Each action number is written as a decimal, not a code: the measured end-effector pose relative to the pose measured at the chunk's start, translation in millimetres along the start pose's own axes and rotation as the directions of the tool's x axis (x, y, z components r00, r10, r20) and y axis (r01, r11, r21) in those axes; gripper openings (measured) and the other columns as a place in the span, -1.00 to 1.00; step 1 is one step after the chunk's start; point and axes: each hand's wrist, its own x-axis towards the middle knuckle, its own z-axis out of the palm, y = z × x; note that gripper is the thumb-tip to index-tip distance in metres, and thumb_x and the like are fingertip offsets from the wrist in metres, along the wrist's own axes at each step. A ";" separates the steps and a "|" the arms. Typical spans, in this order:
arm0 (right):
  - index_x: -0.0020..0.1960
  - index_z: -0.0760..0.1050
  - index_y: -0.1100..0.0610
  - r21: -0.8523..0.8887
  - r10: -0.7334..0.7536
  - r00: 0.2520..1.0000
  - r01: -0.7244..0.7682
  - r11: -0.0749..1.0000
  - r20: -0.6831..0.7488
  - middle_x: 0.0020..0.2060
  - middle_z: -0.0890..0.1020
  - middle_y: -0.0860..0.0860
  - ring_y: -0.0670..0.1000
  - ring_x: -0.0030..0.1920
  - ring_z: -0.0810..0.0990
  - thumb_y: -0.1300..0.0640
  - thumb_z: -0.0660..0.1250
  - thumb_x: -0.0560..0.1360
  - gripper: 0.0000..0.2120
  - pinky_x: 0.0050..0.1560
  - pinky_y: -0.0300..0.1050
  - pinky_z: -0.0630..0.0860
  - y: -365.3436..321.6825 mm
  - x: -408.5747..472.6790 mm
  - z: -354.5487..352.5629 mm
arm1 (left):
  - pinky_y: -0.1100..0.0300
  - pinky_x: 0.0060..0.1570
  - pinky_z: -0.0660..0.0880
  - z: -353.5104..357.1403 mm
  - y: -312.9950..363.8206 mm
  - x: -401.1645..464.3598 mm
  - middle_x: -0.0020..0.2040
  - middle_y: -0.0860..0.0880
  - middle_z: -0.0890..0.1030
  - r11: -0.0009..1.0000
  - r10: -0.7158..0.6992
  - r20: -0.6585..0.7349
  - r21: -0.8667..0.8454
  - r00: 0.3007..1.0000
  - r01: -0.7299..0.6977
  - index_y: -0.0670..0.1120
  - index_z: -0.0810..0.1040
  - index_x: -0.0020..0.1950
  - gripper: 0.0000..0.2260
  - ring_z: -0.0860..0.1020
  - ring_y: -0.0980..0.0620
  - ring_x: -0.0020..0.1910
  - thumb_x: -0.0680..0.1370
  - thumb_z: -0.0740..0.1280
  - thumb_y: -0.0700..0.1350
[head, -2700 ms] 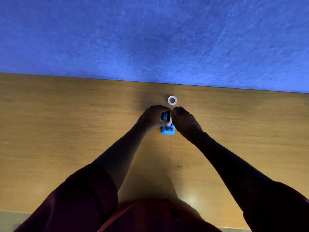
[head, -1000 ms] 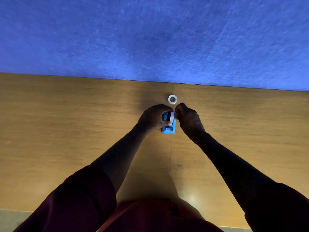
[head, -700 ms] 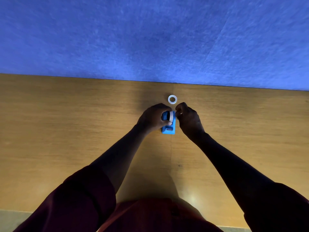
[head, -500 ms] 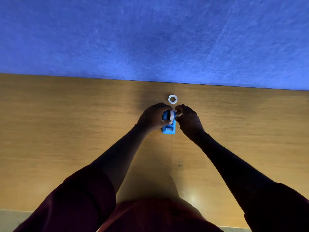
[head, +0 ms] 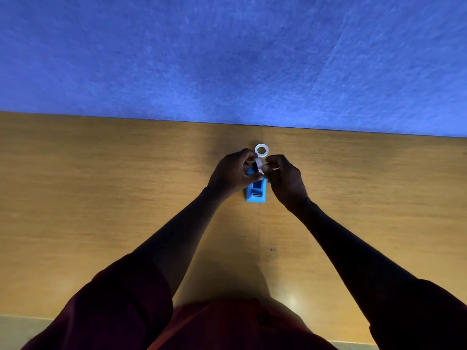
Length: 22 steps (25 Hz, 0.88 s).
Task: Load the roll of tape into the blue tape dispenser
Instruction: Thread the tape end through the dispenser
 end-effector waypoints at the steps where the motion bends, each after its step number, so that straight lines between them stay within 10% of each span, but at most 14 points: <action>1: 0.25 0.44 0.17 0.062 0.042 0.999 -0.043 0.997 0.015 0.05 0.64 0.00 -0.06 0.00 0.65 0.06 0.33 0.59 -0.71 -0.13 -0.21 0.62 -2.4 -0.6 0.7 | 0.25 -0.08 0.64 -0.2 1.7 -0.8 0.14 -0.01 0.69 1.000 -0.005 -0.026 -0.013 1.000 0.005 -0.10 0.53 0.25 -0.52 0.66 0.11 0.05 0.44 0.54 0.10; 7: 0.17 0.52 0.06 0.237 0.172 0.985 -0.174 0.956 0.031 -0.01 0.65 -0.14 -0.27 -0.09 0.65 0.05 0.51 0.45 -0.67 -0.23 -0.41 0.55 -7.3 3.0 -0.2 | 0.09 -0.12 0.67 -0.1 11.6 -4.3 0.06 -0.06 0.71 0.998 -0.035 -0.167 -0.050 0.985 0.027 -0.18 0.56 0.21 -0.55 0.70 0.05 -0.04 0.47 0.55 0.05; 15: 0.10 0.49 0.16 0.273 0.157 0.987 -0.142 0.952 -0.035 -0.08 0.66 -0.04 -0.06 -0.11 0.71 0.05 0.38 0.57 -0.79 -0.12 -0.09 0.69 -6.5 9.8 -2.0 | 0.18 -0.02 0.65 -8.9 7.1 -2.3 0.06 -0.03 0.71 0.980 -0.066 -0.089 -0.191 0.994 0.048 -0.17 0.59 0.21 -0.69 0.68 0.12 0.01 0.53 0.49 -0.07; 22: 0.15 0.49 0.22 0.234 0.070 0.997 -0.071 0.970 0.011 -0.01 0.64 0.07 0.01 -0.10 0.71 0.14 0.34 0.60 -0.81 -0.19 -0.21 0.63 -5.8 14.6 -5.1 | 0.33 -0.07 0.59 -13.3 -3.4 -1.4 0.03 -0.01 0.71 0.947 -0.116 0.009 -0.299 0.993 0.114 -0.14 0.62 0.22 -0.70 0.67 0.18 -0.03 0.51 0.51 -0.14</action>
